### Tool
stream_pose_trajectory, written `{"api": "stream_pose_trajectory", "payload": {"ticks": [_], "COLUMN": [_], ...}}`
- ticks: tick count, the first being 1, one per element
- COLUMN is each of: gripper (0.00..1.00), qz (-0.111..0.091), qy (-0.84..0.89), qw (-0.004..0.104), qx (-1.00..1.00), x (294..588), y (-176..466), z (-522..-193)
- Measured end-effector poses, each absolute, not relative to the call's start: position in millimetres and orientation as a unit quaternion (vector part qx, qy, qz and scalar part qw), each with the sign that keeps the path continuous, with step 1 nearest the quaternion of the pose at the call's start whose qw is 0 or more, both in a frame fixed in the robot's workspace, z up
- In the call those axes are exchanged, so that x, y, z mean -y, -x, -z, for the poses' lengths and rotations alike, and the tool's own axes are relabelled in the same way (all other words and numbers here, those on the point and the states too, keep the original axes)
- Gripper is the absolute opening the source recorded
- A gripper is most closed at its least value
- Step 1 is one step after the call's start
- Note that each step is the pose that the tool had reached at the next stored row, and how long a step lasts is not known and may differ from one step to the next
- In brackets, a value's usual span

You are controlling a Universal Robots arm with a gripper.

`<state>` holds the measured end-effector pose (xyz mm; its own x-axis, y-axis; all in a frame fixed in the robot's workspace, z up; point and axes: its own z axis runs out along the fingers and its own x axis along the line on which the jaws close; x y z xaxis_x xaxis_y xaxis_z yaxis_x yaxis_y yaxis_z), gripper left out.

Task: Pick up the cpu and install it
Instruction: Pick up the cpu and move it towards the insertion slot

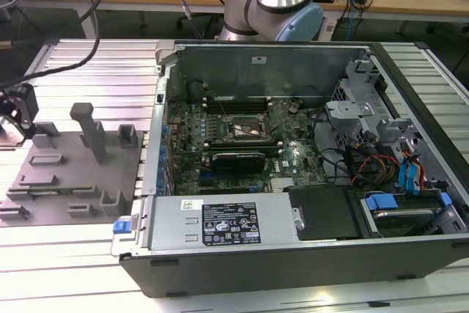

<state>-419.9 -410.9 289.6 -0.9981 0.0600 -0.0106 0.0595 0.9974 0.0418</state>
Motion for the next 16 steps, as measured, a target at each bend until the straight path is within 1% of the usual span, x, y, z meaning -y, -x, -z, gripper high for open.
{"api": "stream_pose_trajectory", "payload": {"ticks": [9, 13, 16], "gripper": [0.55, 0.55, 0.55], "qz": [-0.021, -0.021, -0.021], "qy": [-0.03, -0.03, -0.03], "qw": [0.006, 0.006, 0.006], "qx": [-0.999, -0.999, -0.999], "x": [411, 411, 411], "y": [420, 420, 420], "z": [-321, -344, -354]}}
